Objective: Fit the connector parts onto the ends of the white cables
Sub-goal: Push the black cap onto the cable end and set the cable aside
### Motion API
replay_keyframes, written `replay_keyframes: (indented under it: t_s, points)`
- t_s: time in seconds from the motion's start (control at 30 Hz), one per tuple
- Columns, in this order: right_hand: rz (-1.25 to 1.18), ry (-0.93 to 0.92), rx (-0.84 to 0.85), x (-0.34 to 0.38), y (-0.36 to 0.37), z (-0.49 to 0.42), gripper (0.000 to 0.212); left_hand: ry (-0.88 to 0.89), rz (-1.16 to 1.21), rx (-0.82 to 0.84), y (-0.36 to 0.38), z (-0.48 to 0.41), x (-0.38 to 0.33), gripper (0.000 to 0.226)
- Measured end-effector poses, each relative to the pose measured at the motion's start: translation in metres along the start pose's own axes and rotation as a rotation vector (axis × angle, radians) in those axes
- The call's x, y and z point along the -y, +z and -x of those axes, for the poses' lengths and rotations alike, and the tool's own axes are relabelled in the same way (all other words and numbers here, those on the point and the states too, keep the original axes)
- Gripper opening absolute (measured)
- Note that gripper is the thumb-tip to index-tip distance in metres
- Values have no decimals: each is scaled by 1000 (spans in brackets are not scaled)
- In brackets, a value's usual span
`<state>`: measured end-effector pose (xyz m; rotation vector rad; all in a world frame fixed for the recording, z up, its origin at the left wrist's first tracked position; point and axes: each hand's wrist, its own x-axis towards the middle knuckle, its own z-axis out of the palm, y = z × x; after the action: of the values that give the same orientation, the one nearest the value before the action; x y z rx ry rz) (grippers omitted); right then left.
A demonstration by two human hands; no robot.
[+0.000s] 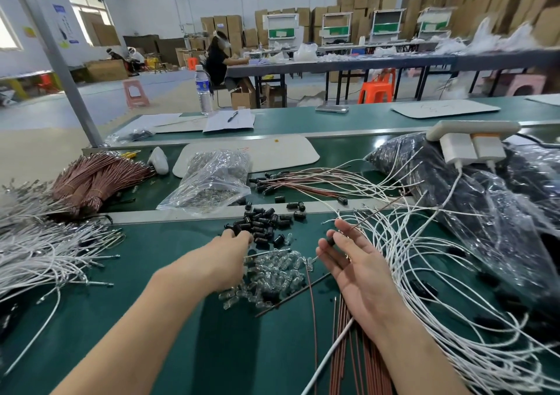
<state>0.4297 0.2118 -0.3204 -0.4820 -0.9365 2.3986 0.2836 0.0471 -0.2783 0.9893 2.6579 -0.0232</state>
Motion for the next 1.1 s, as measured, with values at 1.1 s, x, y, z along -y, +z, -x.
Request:
replay_keyframes:
  t_s: [1.1]
  points:
    - [89, -30, 50, -1, -1, 7, 24, -144, 1588, -619, -56, 60, 71, 18]
